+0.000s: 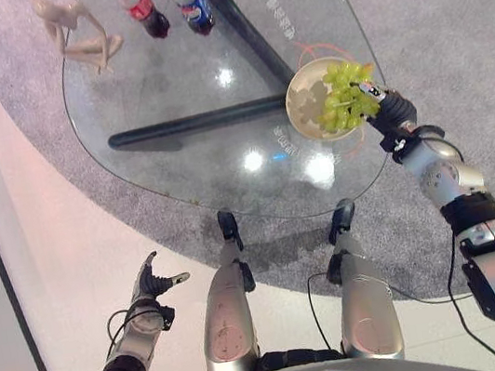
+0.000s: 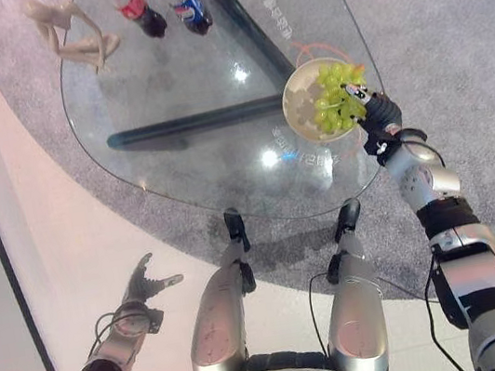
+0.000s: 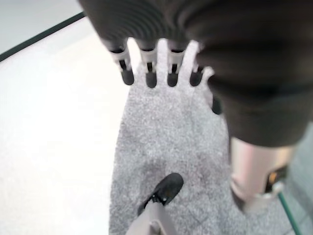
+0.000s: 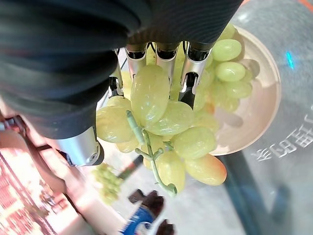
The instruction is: Pick up fruits into the plate
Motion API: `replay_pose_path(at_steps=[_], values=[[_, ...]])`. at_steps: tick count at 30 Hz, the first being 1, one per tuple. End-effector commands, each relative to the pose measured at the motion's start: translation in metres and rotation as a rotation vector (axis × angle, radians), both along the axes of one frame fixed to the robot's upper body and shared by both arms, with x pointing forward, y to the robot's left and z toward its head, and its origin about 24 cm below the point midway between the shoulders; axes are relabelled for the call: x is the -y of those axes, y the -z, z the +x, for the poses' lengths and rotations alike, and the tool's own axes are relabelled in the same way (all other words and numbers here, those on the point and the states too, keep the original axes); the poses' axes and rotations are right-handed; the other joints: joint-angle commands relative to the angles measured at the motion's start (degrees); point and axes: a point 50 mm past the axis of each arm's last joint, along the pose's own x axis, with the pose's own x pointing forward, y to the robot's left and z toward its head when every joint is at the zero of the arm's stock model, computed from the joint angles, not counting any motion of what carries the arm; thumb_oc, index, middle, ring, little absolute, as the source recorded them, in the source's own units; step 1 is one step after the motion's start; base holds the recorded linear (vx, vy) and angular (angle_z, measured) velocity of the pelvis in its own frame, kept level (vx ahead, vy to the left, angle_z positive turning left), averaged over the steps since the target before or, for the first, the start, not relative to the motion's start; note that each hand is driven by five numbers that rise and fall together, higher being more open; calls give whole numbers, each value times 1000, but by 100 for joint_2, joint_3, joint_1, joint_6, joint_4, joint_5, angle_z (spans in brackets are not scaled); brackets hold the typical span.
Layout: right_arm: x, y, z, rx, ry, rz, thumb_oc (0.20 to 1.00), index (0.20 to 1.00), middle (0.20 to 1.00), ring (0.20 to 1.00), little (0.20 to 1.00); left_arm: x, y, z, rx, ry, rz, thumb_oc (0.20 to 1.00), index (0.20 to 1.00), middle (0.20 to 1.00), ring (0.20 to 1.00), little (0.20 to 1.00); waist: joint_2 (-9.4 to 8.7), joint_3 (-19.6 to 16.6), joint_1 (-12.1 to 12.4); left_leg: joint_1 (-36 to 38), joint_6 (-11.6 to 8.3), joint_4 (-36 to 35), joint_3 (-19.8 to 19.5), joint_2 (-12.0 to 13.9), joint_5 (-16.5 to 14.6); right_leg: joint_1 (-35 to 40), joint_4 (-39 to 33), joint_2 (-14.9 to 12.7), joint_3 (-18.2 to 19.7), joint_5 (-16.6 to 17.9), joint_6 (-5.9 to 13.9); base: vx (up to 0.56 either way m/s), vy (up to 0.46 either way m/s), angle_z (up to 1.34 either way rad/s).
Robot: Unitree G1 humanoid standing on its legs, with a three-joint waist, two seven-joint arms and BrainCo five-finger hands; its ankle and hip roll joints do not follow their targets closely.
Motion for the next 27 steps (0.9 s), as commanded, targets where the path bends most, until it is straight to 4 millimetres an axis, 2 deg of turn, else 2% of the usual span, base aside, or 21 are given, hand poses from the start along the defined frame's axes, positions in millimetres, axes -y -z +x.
replay_pose_path(at_steps=[1, 2, 5, 7, 9, 11, 13, 14, 16, 18, 21, 24, 27], values=[[7, 8, 0, -100, -18, -236, 200, 200, 200, 200, 200, -6, -1, -4, 27, -55, 0, 1000, 1000, 1000, 1000, 1000, -17, -99, 183, -756, 205, 584, -304, -733, -278, -703, 1140, 356, 222, -645, -336, -21, -47, 14], [14, 13, 1, -156, -7, -401, 200, 200, 200, 200, 200, -5, -5, 0, 34, -42, -3, 1000, 1000, 1000, 1000, 1000, -28, -99, 253, -851, 212, 630, -318, -718, -278, -783, 1195, 334, 183, -645, -324, -21, -50, 13], [22, 18, 2, -231, -4, -523, 200, 200, 200, 200, 200, -5, -8, 4, 43, -25, 5, 1000, 1000, 1000, 1000, 1000, -43, -99, 327, -928, 229, 664, -347, -719, -276, -852, 1236, 324, 140, -636, -313, -23, -62, 13], [42, 34, -3, -421, 13, -639, 200, 200, 200, 200, 200, -6, -13, 10, 53, -6, 6, 1000, 1000, 1000, 1000, 1000, -46, -99, 429, -970, 258, 665, -381, -711, -268, -892, 1258, 319, 84, -627, -304, -27, -65, 13], [60, 42, -8, -524, 74, -722, 1000, 1000, 1000, 1000, 1000, -6, -16, 14, 55, 10, 9, 1000, 1000, 1000, 1000, 1000, -32, -99, 509, -987, 280, 686, -421, -700, -275, -889, 1277, 307, 27, -626, -303, -3, -50, 15], [75, 48, -16, -633, 118, -764, 1000, 1000, 1000, 1000, 1000, -6, -19, 17, 54, 21, 10, 1000, 1000, 1000, 1000, 1000, -7, -99, 563, -942, 300, 672, -441, -702, -283, -833, 1260, 302, -13, -617, -294, -5, -37, 13], [98, 54, -31, -823, 218, -818, 1000, 1000, 1000, 1000, 1000, -9, -22, 19, 53, 26, 12, 1000, 1000, 1000, 1000, 1000, 26, -99, 634, -904, 329, 651, -429, -703, -280, -783, 1242, 283, -68, -604, -282, -21, -21, 6], [100, 54, -32, -836, 223, -826, 1000, 1000, 1000, 1000, 1000, -9, -22, 19, 53, 26, 12, 1000, 1000, 1000, 1000, 1000, 28, -99, 637, -900, 330, 650, -430, -703, -280, -777, 1239, 283, -72, -603, -281, -7, -6, 4], [120, 62, -52, -974, 329, -883, 1000, 1000, 1000, 1000, 1000, -12, -23, 18, 44, 18, 15, 1000, 1000, 1000, 1000, 1000, 54, -99, 655, -802, 355, 622, -424, -690, -290, -685, 1200, 281, -97, -577, -264, 2, -13, 8], [126, 63, -58, -1003, 381, -905, 1000, 1000, 1000, 1000, 1000, -14, -23, 16, 39, 11, 15, 1000, 1000, 1000, 1000, 1000, 65, -99, 654, -755, 363, 612, -419, -688, -298, -640, 1181, 289, -95, -570, -259, 0, 1, 11], [135, 59, -61, -962, 481, -899, 1000, 1000, 1000, 1000, 1000, -18, -20, 12, 25, -1, 13, 1000, 1000, 1000, 1000, 1000, 85, -99, 622, -626, 378, 567, -395, -681, -311, -520, 1118, 319, -66, -558, -255, -8, 26, 7], [135, 43, -51, -745, 632, -916, 1000, 1000, 1000, 1000, 1000, -24, -16, 3, 19, -35, 7, 1000, 1000, 1000, 1000, 1000, 69, -99, 534, -356, 382, 523, -355, -650, -370, -293, 1036, 367, 12, -566, -253, -13, 63, 2], [131, 37, -47, -554, 695, -987, 1000, 1000, 1000, 1000, 1000, -30, -10, -7, 7, -77, -4, 1000, 1000, 1000, 1000, 1000, -18, -99, 424, -20, 370, 433, -293, -579, -411, 25, 899, 408, 64, -567, -243, -18, 69, -3]])
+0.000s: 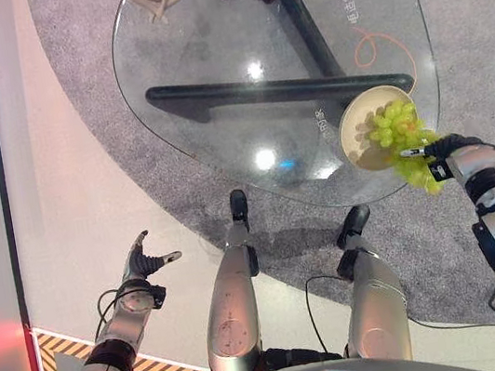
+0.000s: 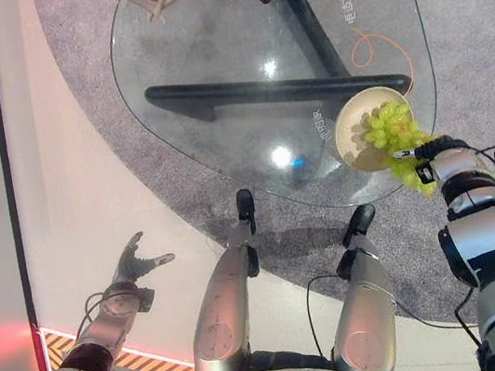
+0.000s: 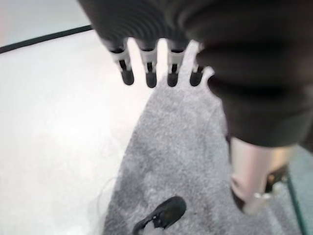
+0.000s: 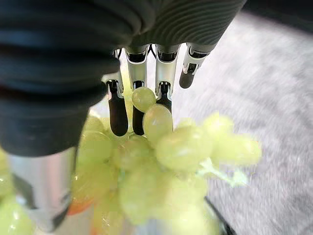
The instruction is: Pick up fruits into the plate
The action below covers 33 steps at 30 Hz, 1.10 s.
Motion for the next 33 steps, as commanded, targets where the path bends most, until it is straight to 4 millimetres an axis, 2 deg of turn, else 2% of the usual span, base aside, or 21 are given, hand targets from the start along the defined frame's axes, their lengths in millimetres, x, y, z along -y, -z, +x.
replay_pose_path(at_steps=[1, 5, 8, 11, 13, 18, 19, 22, 24, 25, 29, 30, 31, 32, 33], values=[[19, -20, -8, 188, 17, -234, 1000, 1000, 1000, 1000, 1000, -17, 14, -25, -49, -92, 4, 1000, 1000, 1000, 1000, 1000, -44, -87, -135, 222, 122, 157, 174, -364, -561, 113, 244, 648, 191, -259, -224, -9, 83, -9], [1, -6, -12, 256, -63, -265, 1000, 1000, 1000, 1000, 1000, -18, 18, -30, -55, -132, -14, 1000, 1000, 1000, 1000, 1000, -184, -87, -316, 545, 92, 58, 263, -265, -568, 440, 49, 664, 257, -220, -206, 4, 46, -11], [-19, 18, -22, 293, -142, -251, 1000, 1000, 1000, 1000, 1000, -17, 19, -31, -52, -168, -19, 1000, 1000, 1000, 1000, 1000, -315, -87, -419, 674, 109, 36, 320, -225, -611, 558, -37, 683, 321, -193, -195, -17, 9, -7], [-37, 20, -20, 342, -241, -286, 1000, 1000, 1000, 1000, 1000, -20, 20, -30, -59, -189, 0, 1000, 1000, 1000, 1000, 1000, -429, -87, -450, 682, 121, 18, 346, -213, -646, 581, -92, 710, 324, -181, -183, -80, -48, -11], [-48, 14, -16, 382, -306, -329, 1000, 1000, 1000, 1000, 1000, -22, 20, -31, -58, -208, 22, 1000, 1000, 1000, 1000, 1000, -503, -87, -457, 729, 117, -57, 376, -202, -661, 621, -164, 732, 310, -163, -165, -81, -31, -14], [-68, 16, -16, 429, -402, -407, 1000, 1000, 1000, 1000, 1000, -26, 25, -37, -68, -233, 55, 1000, 1000, 1000, 1000, 1000, -581, -183, -473, 984, 78, -306, 409, -175, -662, 853, -369, 714, 276, -138, -115, -45, 1, 0], [-75, 22, -21, 439, -442, -424, 1000, 1000, 1000, 1000, 1000, -26, 29, -43, -94, -237, 59, 1000, 1000, 1000, 1000, 1000, -621, -304, -488, 1098, 55, -406, 414, -159, -652, 975, -493, 685, 273, -109, -82, 2, 25, 5], [-80, 37, -34, 427, -487, -419, 1000, 1000, 1000, 1000, 1000, -25, 39, -56, -145, -238, 60, 1000, 1000, 1000, 1000, 1000, -683, -569, -532, 1308, 31, -545, 440, -128, -621, 1207, -703, 649, 274, -48, -42, 44, 74, 1], [-86, 57, -49, 376, -555, -397, 1000, 1000, 1000, 1000, 1000, -22, 49, -68, -208, -240, 50, 1000, 1000, 1000, 1000, 1000, -764, -915, -621, 1521, -16, -652, 526, -37, -583, 1423, -868, 586, 261, 23, 23, 73, 72, -11], [-87, 59, -50, 373, -558, -395, 1000, 1000, 1000, 1000, 1000, -22, 49, -68, -212, -239, 49, 1000, 1000, 1000, 1000, 1000, -768, -931, -623, 1539, -18, -666, 530, -35, -579, 1440, -884, 586, 263, 29, 26, 67, 32, -11], [-100, 94, -74, 231, -642, -265, 1000, 1000, 1000, 1000, 1000, -14, 61, -77, -328, -176, 30, 1000, 1000, 1000, 1000, 1000, -879, -1455, -784, 1926, -115, -851, 736, 168, -520, 1803, -1136, 506, 228, 130, 122, 83, 12, -8], [-101, 96, -76, 222, -643, -255, 1000, 1000, 1000, 1000, 1000, -13, 61, -77, -332, -173, 29, 1000, 1000, 1000, 1000, 1000, -884, -1482, -795, 1951, -123, -862, 757, 184, -514, 1830, -1154, 502, 224, 136, 127, 125, 7, -15], [-106, 111, -86, 156, -643, -187, 1000, 1000, 1000, 1000, 1000, -10, 64, -78, -358, -156, 20, 1000, 1000, 1000, 1000, 1000, -899, -1651, -862, 2063, -152, -881, 832, 240, -522, 1938, -1195, 493, 237, 130, 144, 79, 6, -15], [-106, 112, -87, 150, -643, -181, 1000, 1000, 1000, 1000, 1000, -10, 64, -78, -361, -155, 19, 1000, 1000, 1000, 1000, 1000, -900, -1665, -864, 2074, -154, -882, 836, 243, -525, 1948, -1198, 493, 240, 127, 145, 107, 8, -15], [-108, 123, -94, 93, -636, -126, 1000, 1000, 1000, 1000, 1000, -8, 67, -80, -382, -146, 5, 1000, 1000, 1000, 1000, 1000, -904, -1756, -902, 2126, -156, -863, 853, 259, -551, 1999, -1199, 490, 260, 109, 145, 119, 9, -19]])
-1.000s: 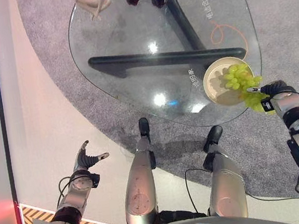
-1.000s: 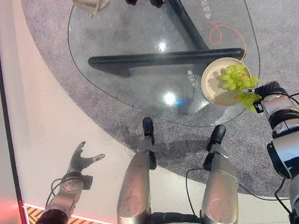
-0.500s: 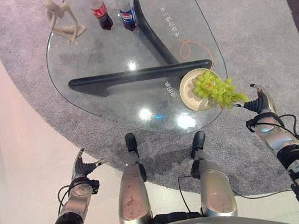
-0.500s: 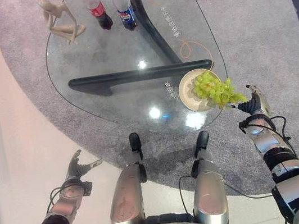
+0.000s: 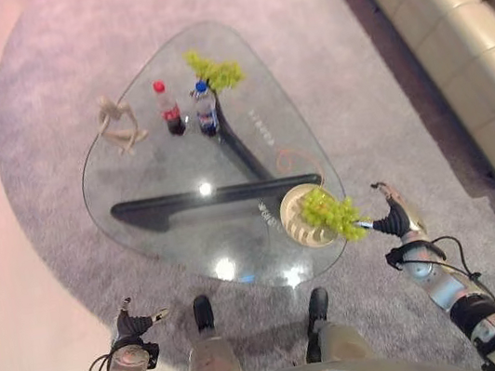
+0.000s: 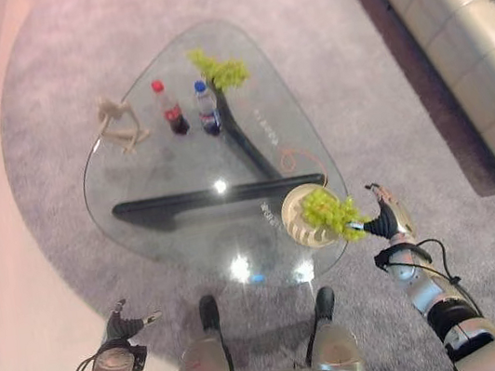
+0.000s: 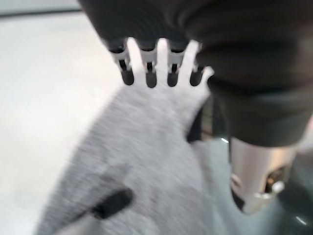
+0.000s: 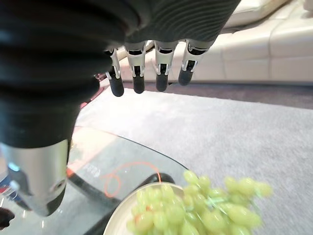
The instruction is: Pick up fruits into the plate
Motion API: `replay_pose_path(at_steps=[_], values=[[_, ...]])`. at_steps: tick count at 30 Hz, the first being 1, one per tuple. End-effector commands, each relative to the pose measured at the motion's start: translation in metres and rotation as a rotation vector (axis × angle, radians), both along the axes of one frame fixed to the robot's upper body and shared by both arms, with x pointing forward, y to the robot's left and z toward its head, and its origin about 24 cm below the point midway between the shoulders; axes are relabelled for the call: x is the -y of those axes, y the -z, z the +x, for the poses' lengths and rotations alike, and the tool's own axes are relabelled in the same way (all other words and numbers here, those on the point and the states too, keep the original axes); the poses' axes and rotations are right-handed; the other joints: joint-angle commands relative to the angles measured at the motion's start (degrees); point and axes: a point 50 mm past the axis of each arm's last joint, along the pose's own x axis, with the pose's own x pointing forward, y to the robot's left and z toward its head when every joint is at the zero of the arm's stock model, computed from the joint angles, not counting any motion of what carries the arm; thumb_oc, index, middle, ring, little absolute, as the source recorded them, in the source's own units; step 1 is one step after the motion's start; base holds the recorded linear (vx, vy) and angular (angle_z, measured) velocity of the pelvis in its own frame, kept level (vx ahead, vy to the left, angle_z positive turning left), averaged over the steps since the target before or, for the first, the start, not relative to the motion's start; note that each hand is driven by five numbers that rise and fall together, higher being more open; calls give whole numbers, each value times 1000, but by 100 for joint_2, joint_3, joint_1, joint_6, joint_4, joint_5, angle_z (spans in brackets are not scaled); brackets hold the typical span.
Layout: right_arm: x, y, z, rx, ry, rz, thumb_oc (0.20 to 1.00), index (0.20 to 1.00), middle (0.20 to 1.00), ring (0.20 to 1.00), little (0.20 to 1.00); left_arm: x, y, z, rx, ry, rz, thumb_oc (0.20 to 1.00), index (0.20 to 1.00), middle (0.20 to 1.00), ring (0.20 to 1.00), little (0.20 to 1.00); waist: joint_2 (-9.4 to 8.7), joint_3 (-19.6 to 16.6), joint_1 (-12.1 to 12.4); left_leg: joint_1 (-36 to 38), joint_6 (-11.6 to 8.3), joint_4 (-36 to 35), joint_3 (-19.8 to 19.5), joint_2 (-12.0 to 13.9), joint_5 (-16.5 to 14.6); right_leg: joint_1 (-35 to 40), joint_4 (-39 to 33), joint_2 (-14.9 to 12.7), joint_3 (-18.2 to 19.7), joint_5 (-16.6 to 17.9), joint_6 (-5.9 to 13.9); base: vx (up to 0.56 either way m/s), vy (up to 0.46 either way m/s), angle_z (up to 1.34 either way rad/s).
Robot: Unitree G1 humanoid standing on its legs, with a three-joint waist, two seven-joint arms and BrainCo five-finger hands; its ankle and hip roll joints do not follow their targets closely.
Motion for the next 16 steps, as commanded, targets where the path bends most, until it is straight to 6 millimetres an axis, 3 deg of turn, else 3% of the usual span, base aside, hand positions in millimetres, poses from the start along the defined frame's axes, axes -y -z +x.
replay_pose_path(at_steps=[1, 5, 11, 16], values=[[0, 15, -9, -151, -1, 103, 1000, 1000, 1000, 1000, 1000, 11, 10, -2, -93, 49, -32, 1000, 1000, 1000, 1000, 1000, 188, -122, -155, -24, 57, 236, 216, 93, -389, -34, 384, 32, 94, -263, 52, 127, 10, -18], [1, 45, -38, -371, 60, 191, 1000, 1000, 1000, 1000, 1000, 18, 17, -9, -158, 78, -67, 1000, 1000, 1000, 1000, 1000, 216, -334, -239, 173, 60, 242, 315, 137, -436, 111, 370, 14, 151, -280, 59, 126, 14, -17], [2, 91, -100, -753, 218, 333, 1000, 1000, 1000, 1000, 1000, 22, 28, -28, -279, 97, -92, 1000, 1000, 1000, 1000, 1000, 306, -543, -247, 463, 81, 185, 300, 134, -498, 372, 285, 29, 228, -299, 54, 107, 27, -13], [1, 104, -126, -905, 347, 412, 1000, 1000, 1000, 1000, 1000, 27, 36, -45, -381, 140, -88, 1000, 1000, 1000, 1000, 1000, 359, -669, -202, 598, 90, 133, 264, 112, -523, 494, 233, 35, 220, -292, 57, 79, 19, -2]])
